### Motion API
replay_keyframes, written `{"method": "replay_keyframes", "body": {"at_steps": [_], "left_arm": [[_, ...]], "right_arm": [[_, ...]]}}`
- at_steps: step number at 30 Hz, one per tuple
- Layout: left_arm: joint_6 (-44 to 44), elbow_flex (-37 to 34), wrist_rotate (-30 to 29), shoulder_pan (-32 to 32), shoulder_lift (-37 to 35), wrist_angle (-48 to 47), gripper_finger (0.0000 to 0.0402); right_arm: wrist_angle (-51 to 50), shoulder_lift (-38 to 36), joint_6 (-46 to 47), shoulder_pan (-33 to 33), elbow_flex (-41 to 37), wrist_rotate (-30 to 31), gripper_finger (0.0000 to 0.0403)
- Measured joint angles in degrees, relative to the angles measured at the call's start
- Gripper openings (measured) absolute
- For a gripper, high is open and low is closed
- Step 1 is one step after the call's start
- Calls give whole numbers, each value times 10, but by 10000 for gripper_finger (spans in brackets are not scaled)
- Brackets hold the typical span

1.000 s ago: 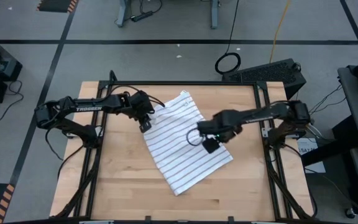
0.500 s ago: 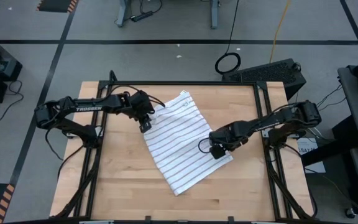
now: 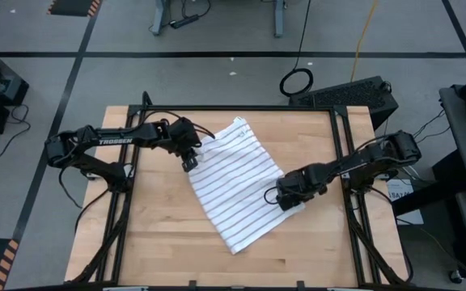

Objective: Roll towel
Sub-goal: Roll the white towel

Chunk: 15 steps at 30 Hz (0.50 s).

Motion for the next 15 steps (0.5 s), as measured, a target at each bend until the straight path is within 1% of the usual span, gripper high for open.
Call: {"method": "replay_keyframes", "body": {"at_steps": [2, 3, 4, 6, 9, 15], "left_arm": [[0, 0, 6, 0, 0, 9, 10], [0, 0, 12, 0, 0, 11, 10], [0, 0, 21, 0, 0, 15, 10], [0, 0, 35, -2, 0, 26, 10], [1, 0, 40, -4, 0, 39, 10], [4, 0, 40, -3, 0, 97, 10]], "right_arm": [[-2, 1, 16, 11, 6, -18, 33], [-2, 2, 27, 19, 9, -25, 18], [-2, 3, 40, 26, 14, -35, 11], [-4, 4, 79, 43, 25, -46, 15], [-3, 4, 145, 71, 43, -62, 20], [21, 4, 298, 136, 86, -58, 4]]}}
